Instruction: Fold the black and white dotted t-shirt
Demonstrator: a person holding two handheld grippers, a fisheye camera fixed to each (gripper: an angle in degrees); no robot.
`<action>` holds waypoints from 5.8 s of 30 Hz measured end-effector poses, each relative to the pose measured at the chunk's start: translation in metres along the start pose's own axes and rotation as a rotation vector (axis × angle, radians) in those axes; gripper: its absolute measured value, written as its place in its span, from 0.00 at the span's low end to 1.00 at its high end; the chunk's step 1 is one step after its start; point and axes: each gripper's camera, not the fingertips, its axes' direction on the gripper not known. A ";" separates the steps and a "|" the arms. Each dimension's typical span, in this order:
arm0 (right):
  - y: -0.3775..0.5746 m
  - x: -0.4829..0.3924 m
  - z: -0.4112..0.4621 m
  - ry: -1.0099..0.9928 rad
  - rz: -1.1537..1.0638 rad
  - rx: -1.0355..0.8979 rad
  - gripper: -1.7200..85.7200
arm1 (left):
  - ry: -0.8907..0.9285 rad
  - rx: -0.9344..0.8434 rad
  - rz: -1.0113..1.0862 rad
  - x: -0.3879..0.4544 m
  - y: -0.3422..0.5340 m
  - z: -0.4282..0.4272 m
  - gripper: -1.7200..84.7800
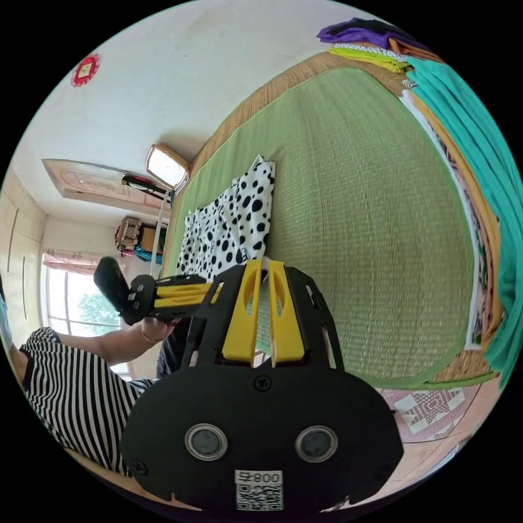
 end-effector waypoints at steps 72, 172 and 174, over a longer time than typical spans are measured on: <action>-0.248 -0.259 0.297 -0.034 -0.215 0.035 0.05 | 0.498 0.793 -0.837 -0.302 0.490 -0.232 0.03; -0.201 -0.260 0.669 0.251 -0.584 -0.300 0.05 | 0.216 0.520 -0.934 -0.418 0.669 -0.422 0.04; -0.148 -0.259 0.662 0.296 -0.621 -0.356 0.07 | 0.230 0.518 -0.952 -0.416 0.670 -0.419 0.04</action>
